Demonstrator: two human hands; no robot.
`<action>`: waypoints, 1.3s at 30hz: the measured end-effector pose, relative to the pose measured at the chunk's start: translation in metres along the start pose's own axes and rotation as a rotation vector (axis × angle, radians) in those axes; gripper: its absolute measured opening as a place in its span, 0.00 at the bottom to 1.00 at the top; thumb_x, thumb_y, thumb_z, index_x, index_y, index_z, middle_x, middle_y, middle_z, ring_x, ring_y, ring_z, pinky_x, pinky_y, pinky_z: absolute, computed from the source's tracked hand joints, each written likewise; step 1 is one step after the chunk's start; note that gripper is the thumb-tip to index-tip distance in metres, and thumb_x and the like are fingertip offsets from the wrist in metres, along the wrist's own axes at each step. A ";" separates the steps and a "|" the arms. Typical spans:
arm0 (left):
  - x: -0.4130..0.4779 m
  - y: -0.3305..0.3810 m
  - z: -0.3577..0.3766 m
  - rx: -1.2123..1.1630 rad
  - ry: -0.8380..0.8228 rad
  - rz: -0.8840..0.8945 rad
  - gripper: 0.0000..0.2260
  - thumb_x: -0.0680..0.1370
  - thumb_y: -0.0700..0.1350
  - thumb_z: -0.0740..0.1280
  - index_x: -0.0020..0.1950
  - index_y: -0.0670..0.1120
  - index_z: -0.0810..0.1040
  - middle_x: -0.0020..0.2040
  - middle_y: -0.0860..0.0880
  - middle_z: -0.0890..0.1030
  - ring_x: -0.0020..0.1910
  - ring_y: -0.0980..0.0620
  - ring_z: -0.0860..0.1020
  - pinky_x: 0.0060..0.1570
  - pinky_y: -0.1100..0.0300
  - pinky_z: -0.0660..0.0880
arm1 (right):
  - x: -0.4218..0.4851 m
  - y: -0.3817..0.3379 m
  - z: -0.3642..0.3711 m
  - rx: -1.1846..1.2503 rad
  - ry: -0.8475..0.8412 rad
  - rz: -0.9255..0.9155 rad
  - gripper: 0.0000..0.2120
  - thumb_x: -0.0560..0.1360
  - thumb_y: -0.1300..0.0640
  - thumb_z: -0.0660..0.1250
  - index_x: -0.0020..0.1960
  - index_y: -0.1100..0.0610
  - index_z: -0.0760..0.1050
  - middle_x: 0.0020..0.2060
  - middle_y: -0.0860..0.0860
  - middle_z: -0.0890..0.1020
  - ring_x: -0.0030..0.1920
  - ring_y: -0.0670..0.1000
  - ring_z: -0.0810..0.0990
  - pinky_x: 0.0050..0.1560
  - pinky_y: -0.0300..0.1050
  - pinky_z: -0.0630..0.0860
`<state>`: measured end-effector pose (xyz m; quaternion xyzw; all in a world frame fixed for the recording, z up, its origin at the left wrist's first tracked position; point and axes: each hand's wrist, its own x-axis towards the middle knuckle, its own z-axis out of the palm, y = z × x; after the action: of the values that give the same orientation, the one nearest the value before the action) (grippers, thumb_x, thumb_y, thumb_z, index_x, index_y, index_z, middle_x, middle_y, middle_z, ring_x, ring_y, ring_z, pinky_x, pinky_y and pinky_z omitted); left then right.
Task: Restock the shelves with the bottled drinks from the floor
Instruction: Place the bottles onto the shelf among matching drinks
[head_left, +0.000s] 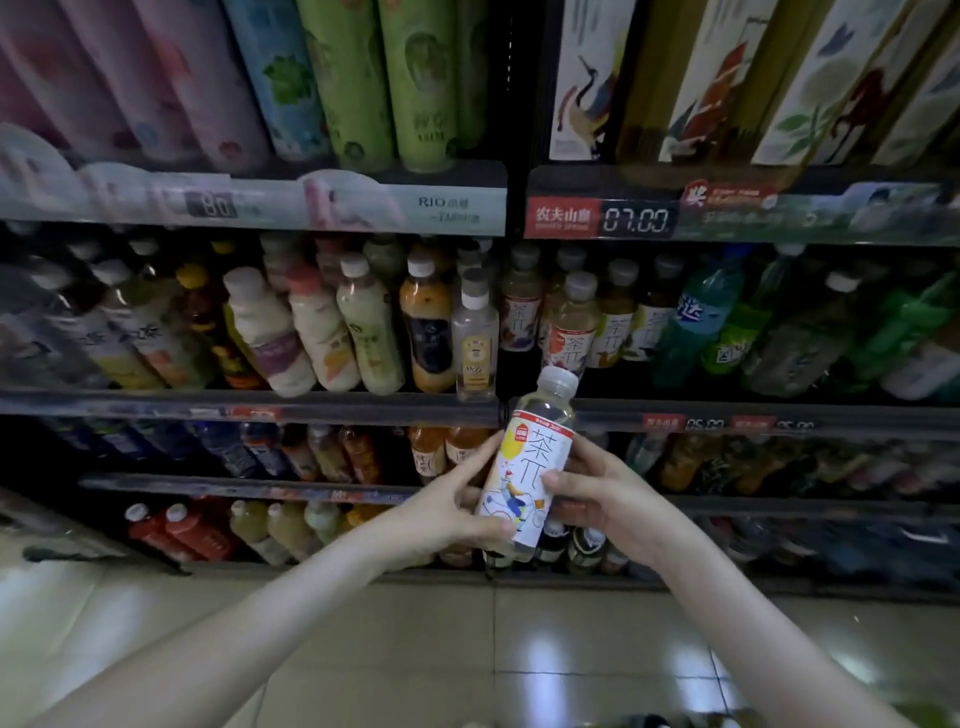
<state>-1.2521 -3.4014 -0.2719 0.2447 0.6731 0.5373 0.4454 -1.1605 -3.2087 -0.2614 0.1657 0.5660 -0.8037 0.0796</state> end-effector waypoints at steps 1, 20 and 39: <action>0.001 -0.001 -0.002 0.052 0.015 0.021 0.41 0.73 0.38 0.73 0.71 0.71 0.55 0.61 0.51 0.79 0.58 0.54 0.79 0.57 0.57 0.77 | 0.002 0.001 0.004 0.006 0.013 -0.003 0.25 0.70 0.62 0.70 0.67 0.56 0.71 0.56 0.57 0.83 0.51 0.57 0.84 0.41 0.44 0.80; 0.073 0.029 0.020 0.838 0.097 0.251 0.29 0.80 0.59 0.59 0.78 0.60 0.51 0.76 0.55 0.60 0.73 0.54 0.62 0.66 0.57 0.67 | -0.010 -0.020 -0.031 -0.021 0.667 -0.247 0.21 0.72 0.64 0.72 0.63 0.55 0.71 0.53 0.53 0.82 0.51 0.51 0.82 0.45 0.51 0.81; 0.179 0.101 0.151 0.880 0.538 0.366 0.29 0.81 0.46 0.61 0.78 0.48 0.51 0.75 0.45 0.60 0.70 0.46 0.66 0.59 0.56 0.70 | -0.091 -0.053 -0.177 -0.279 0.771 -0.420 0.27 0.67 0.57 0.78 0.60 0.48 0.69 0.53 0.44 0.80 0.54 0.46 0.79 0.58 0.51 0.76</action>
<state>-1.2236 -3.1494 -0.2408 0.3753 0.8708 0.3172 0.0122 -1.0608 -3.0304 -0.2364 0.3220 0.6782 -0.5983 -0.2800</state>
